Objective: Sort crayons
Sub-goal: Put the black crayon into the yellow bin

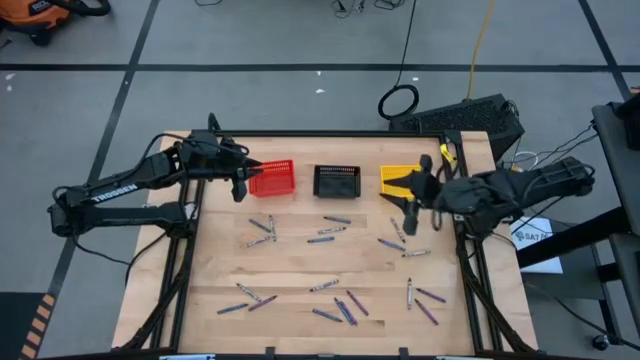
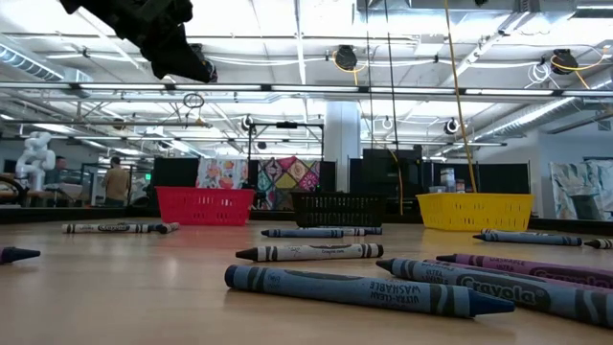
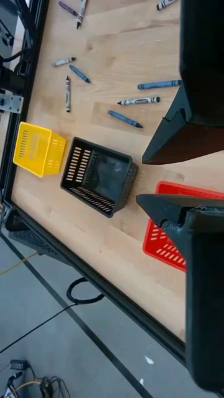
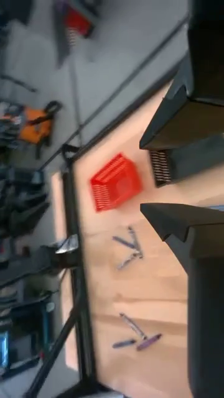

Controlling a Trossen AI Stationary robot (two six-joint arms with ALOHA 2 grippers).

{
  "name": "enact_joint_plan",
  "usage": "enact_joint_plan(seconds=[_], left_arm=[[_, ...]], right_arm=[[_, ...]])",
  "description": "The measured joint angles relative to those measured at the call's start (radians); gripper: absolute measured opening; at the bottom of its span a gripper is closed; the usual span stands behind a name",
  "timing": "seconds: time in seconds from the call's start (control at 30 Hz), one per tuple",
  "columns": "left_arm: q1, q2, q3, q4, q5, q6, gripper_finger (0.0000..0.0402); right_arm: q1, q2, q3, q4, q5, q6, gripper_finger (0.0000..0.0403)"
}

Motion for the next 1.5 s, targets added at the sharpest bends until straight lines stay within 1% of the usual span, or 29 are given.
enact_joint_plan(seconds=[0.17,0.3,0.53,0.7,0.9,1.0,1.07,1.17,1.27,1.4,1.5], left_arm=[[0.000,0.000,0.000,-0.005,0.000,0.004,0.0093],[0.000,0.000,0.000,-0.009,0.000,0.006,0.0093],[0.000,0.000,0.000,-0.009,0.000,0.006,0.0093],[0.000,0.000,0.000,-0.010,0.000,0.007,0.0093],[0.000,0.000,0.000,-0.040,0.000,0.007,0.0093],[0.000,0.000,-0.001,-0.063,0.000,0.007,0.0093],[0.000,0.000,-0.001,-0.067,0.000,0.007,0.0093],[0.000,0.000,-0.001,-0.069,0.000,0.007,0.0093],[0.000,0.000,-0.001,-0.070,0.000,0.007,0.0093],[0.000,0.000,-0.001,-0.070,0.000,0.007,0.0093],[0.000,0.000,-0.001,-0.070,0.000,0.007,0.0093]], right_arm=[[-0.086,0.058,0.000,-0.069,-0.155,0.150,0.0137],[-0.128,0.097,0.000,-0.122,-0.235,0.253,0.0137],[-0.179,0.174,0.000,-0.365,-0.343,0.457,0.0137],[-0.184,0.246,0.000,-0.451,-0.385,0.490,0.0137],[-0.184,0.339,-0.015,-0.455,-0.440,0.485,0.0137],[-0.185,0.373,-0.057,-0.454,-0.461,0.493,0.0137],[-0.185,0.387,-0.097,-0.453,-0.467,0.527,0.0137],[-0.186,0.393,-0.163,-0.433,-0.489,0.574,0.0137],[-0.187,0.384,-0.226,-0.374,-0.514,0.617,0.0137],[-0.190,0.373,-0.290,-0.303,-0.514,0.662,0.0137],[-0.191,0.374,-0.323,-0.297,-0.514,0.690,0.0137]])
